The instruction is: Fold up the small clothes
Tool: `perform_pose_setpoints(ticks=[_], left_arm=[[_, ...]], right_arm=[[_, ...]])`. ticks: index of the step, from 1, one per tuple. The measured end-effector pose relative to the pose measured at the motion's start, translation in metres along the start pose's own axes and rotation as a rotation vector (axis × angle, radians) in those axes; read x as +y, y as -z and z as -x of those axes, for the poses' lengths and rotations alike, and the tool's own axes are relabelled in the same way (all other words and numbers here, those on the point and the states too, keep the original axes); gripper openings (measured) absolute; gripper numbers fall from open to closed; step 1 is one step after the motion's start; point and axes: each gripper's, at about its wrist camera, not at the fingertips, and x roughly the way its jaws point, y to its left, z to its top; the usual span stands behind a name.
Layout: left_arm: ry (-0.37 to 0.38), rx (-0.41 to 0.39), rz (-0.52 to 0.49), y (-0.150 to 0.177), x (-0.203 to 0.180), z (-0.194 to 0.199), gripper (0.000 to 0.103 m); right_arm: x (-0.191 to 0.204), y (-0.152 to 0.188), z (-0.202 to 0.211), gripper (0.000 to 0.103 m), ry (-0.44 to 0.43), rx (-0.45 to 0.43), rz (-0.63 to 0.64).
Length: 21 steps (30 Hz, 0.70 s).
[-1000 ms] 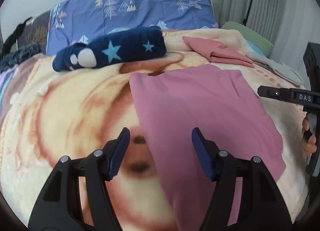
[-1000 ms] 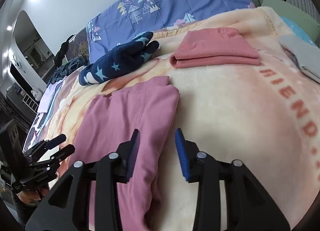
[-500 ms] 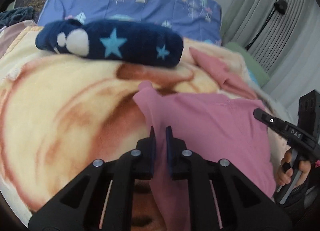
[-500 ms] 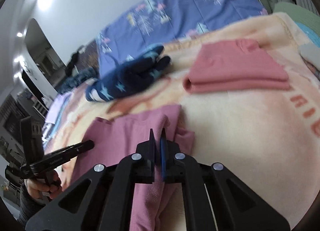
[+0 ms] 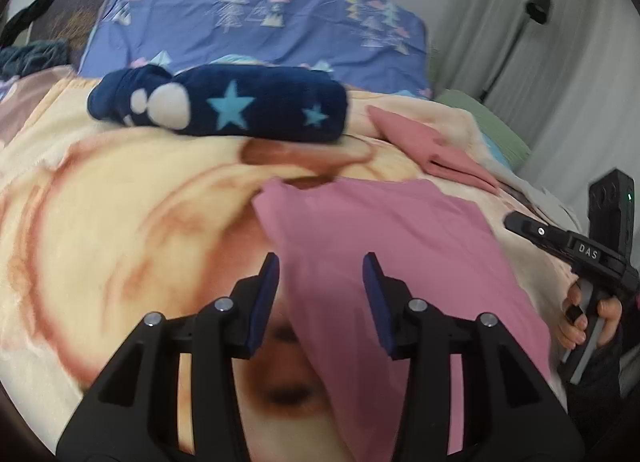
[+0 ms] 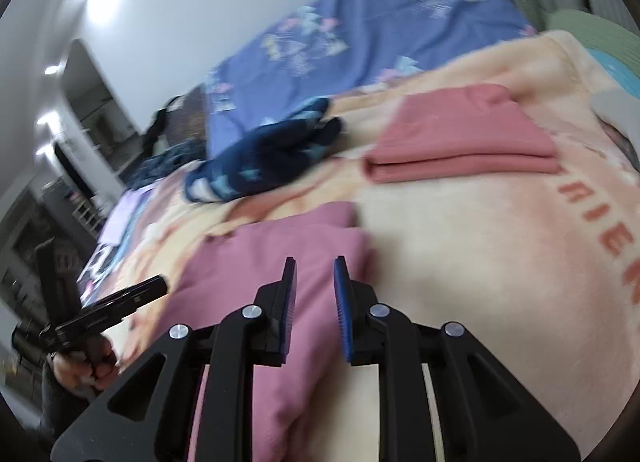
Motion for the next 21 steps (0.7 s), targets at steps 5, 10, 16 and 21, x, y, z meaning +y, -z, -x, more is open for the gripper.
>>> perform_pose_setpoints(ticks=[5, 10, 16, 21], left_arm=[[-0.042, 0.108, -0.126, 0.037, -0.024, -0.009, 0.064], [-0.059, 0.11, -0.067, 0.042, -0.021, -0.006, 0.064], [-0.053, 0.1, -0.108, 0.053, -0.035, 0.013, 0.065], [-0.049, 0.111, -0.136, 0.066, -0.046, 0.026, 0.07]], right_arm=[[0.022, 0.031, -0.013, 0.019, 0.023, 0.116, 0.139], [0.029, 0.041, -0.015, 0.019, 0.146, 0.12, 0.167], [0.049, 0.064, 0.024, 0.019, 0.05, 0.091, 0.222], [0.056, 0.089, 0.038, 0.02, -0.007, 0.145, 0.24]])
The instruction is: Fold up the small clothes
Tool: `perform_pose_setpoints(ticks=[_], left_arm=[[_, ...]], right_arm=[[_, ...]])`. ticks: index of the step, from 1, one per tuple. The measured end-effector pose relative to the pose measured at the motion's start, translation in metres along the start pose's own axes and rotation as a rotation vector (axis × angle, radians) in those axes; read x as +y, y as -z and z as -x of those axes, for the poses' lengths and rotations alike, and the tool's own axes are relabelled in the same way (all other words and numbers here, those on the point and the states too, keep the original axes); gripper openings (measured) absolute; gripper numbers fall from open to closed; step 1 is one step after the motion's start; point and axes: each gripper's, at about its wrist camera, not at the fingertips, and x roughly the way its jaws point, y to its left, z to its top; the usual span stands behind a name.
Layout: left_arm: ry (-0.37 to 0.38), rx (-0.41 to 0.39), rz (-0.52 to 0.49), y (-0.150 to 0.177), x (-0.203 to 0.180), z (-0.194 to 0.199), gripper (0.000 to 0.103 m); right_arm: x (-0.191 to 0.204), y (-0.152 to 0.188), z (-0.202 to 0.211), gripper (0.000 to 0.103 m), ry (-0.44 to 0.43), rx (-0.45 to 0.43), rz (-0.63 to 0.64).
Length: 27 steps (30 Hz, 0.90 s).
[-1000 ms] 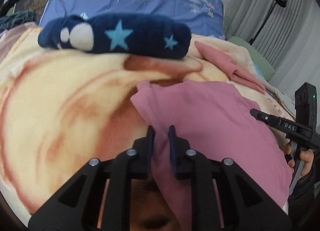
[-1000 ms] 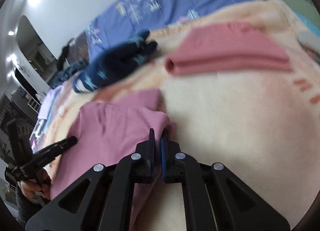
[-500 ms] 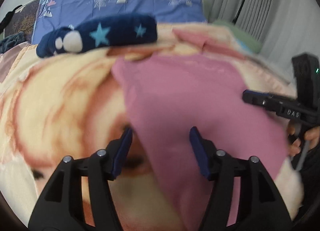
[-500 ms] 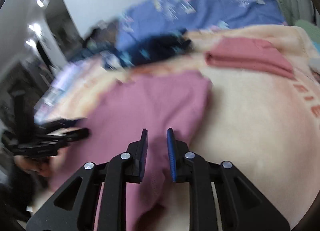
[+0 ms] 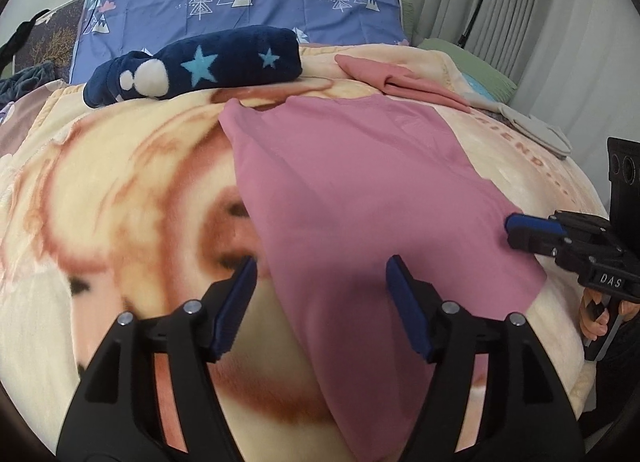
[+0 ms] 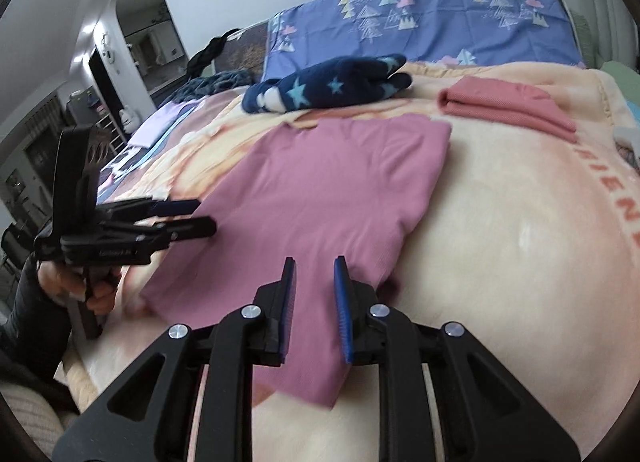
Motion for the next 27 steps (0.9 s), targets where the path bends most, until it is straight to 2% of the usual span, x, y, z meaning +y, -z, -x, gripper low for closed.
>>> perform_pose_setpoints(ticks=[4, 11, 13, 14, 15, 17, 21, 23, 27], left_arm=[[-0.016, 0.045, -0.037, 0.017, -0.007, -0.005, 0.073], [-0.027, 0.048, -0.022, 0.026, -0.004, -0.003, 0.074], [-0.017, 0.043, -0.023, 0.024, -0.005, 0.001, 0.074], [-0.007, 0.035, -0.02, 0.022, -0.004, 0.004, 0.074], [0.002, 0.026, -0.018, 0.019, -0.004, 0.006, 0.074], [0.006, 0.009, -0.016, 0.009, -0.001, 0.008, 0.074], [0.007, 0.005, 0.005, -0.01, 0.008, -0.001, 0.074], [0.024, 0.029, 0.046, -0.017, 0.018, -0.013, 0.074], [0.106, 0.063, 0.133, -0.025, 0.035, -0.033, 0.074]], right_arm=[[0.003, 0.017, -0.011, 0.023, 0.053, 0.088, 0.01], [0.01, 0.017, -0.008, 0.031, 0.064, 0.089, 0.018], [0.008, 0.012, 0.0, 0.033, 0.048, 0.064, 0.001], [0.005, 0.009, 0.002, 0.038, 0.041, 0.051, -0.009], [0.002, 0.004, 0.007, 0.048, 0.036, 0.029, -0.026], [-0.011, -0.01, 0.012, 0.059, 0.05, -0.002, -0.074], [-0.041, -0.031, 0.003, 0.059, 0.061, -0.001, -0.178], [-0.059, -0.038, -0.01, 0.059, 0.019, 0.028, -0.266], [-0.075, -0.045, -0.033, 0.059, -0.019, 0.077, -0.319]])
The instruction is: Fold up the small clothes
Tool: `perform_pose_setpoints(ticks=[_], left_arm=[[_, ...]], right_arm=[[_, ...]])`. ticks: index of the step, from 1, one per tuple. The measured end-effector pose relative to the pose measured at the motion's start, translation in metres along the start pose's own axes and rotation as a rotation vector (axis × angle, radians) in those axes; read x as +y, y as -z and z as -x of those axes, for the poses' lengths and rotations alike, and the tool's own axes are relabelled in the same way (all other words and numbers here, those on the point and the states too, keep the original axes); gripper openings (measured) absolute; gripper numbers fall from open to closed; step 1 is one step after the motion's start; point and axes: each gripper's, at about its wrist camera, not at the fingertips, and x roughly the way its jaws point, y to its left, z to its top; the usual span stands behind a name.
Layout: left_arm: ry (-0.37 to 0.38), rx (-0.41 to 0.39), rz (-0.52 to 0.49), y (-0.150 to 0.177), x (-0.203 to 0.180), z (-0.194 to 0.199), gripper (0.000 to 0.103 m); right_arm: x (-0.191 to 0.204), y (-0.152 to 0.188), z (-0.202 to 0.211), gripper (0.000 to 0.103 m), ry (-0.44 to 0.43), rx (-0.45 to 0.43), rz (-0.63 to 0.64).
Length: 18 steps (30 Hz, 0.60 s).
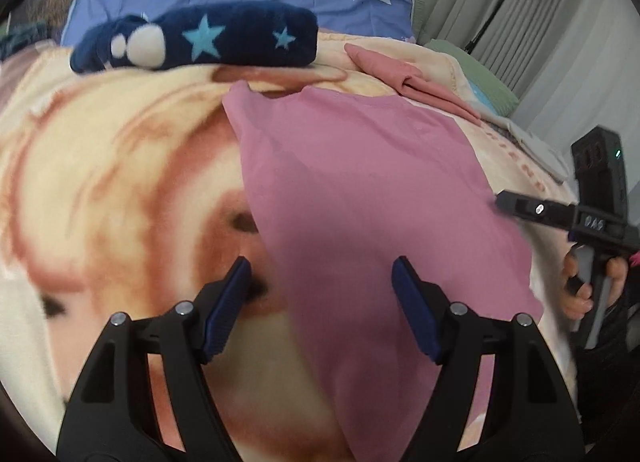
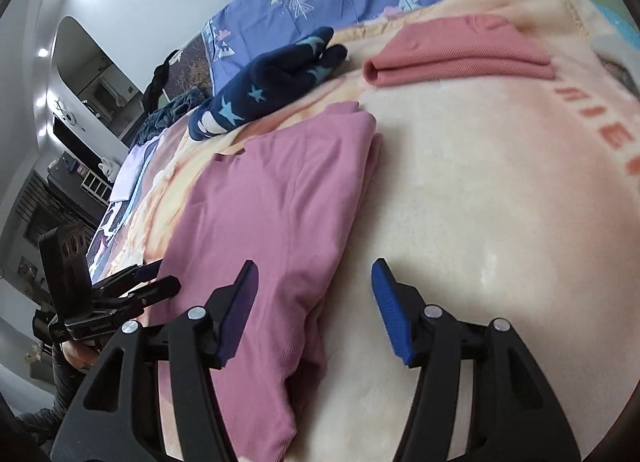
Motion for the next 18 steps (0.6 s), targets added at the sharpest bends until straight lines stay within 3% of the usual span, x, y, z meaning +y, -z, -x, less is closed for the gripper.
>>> perform_pose_setpoints(ticks=[8, 11, 15, 18], left_arm=[[0.039, 0.031, 0.008, -0.022, 0.01, -0.028, 0.074], [0.046, 0.032, 0.0, -0.029, 0.011, -0.035, 0.074], [0.054, 0.029, 0.002, -0.034, 0.012, -0.042, 0.075], [0.056, 0.026, -0.003, -0.034, 0.011, -0.045, 0.075]], right_arm=[[-0.003, -0.02, -0.03, 0.059, -0.08, 0.045, 0.043], [-0.007, -0.026, -0.039, 0.054, -0.134, 0.056, 0.024], [-0.008, -0.037, -0.056, 0.041, -0.156, 0.092, 0.018], [-0.009, -0.041, -0.066, 0.038, -0.167, 0.105, 0.004]])
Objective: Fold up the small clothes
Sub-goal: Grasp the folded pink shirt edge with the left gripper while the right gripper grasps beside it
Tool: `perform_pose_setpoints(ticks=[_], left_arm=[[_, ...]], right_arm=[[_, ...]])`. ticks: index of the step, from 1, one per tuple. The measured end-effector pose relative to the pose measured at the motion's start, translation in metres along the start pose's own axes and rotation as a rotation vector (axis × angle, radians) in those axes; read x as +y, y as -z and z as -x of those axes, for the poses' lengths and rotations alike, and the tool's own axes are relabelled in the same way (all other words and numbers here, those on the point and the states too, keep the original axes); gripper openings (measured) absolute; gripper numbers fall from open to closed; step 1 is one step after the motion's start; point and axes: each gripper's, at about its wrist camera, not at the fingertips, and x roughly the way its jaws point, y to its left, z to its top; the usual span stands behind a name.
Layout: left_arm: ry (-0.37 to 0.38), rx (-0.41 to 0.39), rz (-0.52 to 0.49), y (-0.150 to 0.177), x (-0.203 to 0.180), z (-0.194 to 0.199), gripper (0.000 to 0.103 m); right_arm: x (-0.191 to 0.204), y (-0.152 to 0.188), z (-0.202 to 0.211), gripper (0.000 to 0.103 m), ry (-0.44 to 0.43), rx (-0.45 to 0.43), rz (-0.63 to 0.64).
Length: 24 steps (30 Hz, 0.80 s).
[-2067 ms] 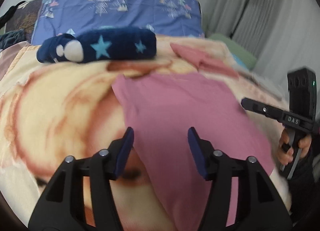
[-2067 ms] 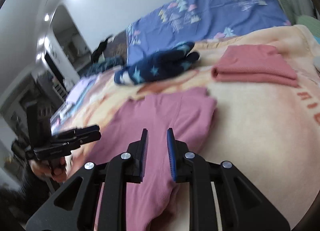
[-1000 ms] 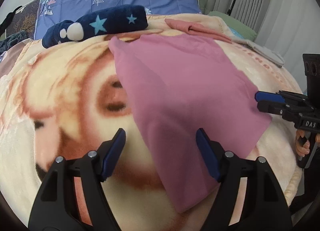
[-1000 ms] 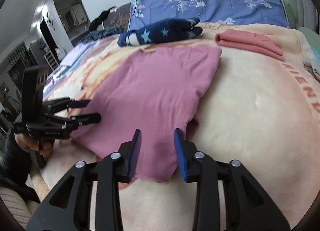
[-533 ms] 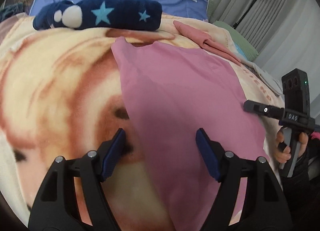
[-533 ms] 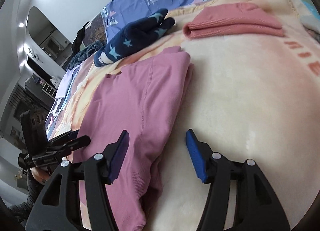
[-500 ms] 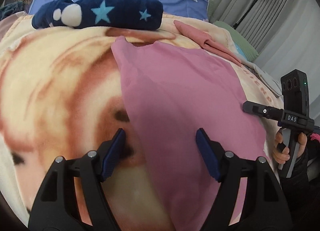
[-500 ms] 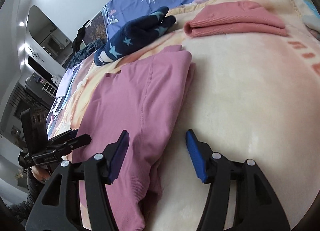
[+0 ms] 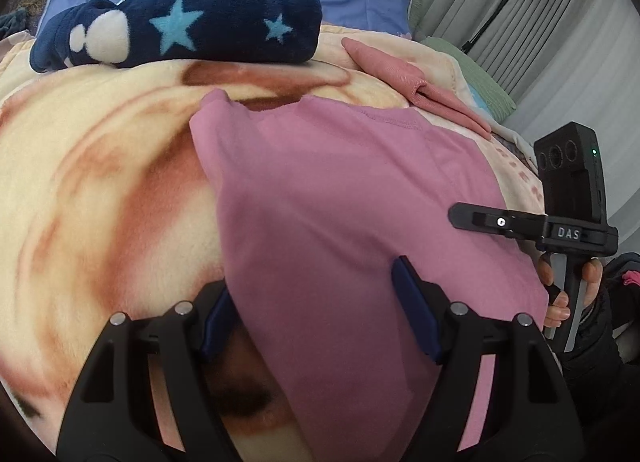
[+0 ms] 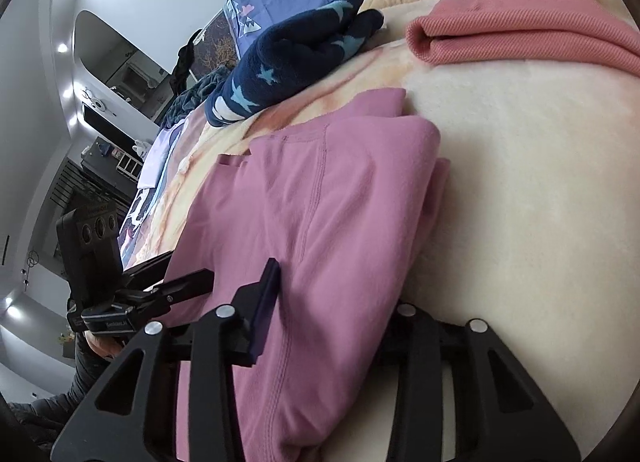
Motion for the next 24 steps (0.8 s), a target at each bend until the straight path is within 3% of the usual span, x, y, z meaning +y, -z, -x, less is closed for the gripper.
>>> perform_pose_setpoints(ticks=[5, 16, 22, 24], left_arm=[[0.003, -0.008, -0.002, 0.0, 0.001, 0.0, 0.073], [-0.017, -0.044, -0.007, 0.013, -0.004, 0.013, 0.056], [-0.012, -0.024, 0.0, 0.014, -0.004, 0.01, 0.056], [-0.016, -0.027, -0.011, 0.011, -0.006, 0.008, 0.048]], right_arm=[[0.0, 0.002, 0.0, 0.037, 0.0, -0.013, 0.008], [0.004, 0.009, 0.006, 0.036, 0.037, -0.049, 0.037], [0.011, 0.011, 0.004, 0.042, 0.076, -0.045, 0.056], [0.017, 0.011, 0.001, 0.037, 0.11, -0.046, 0.082]])
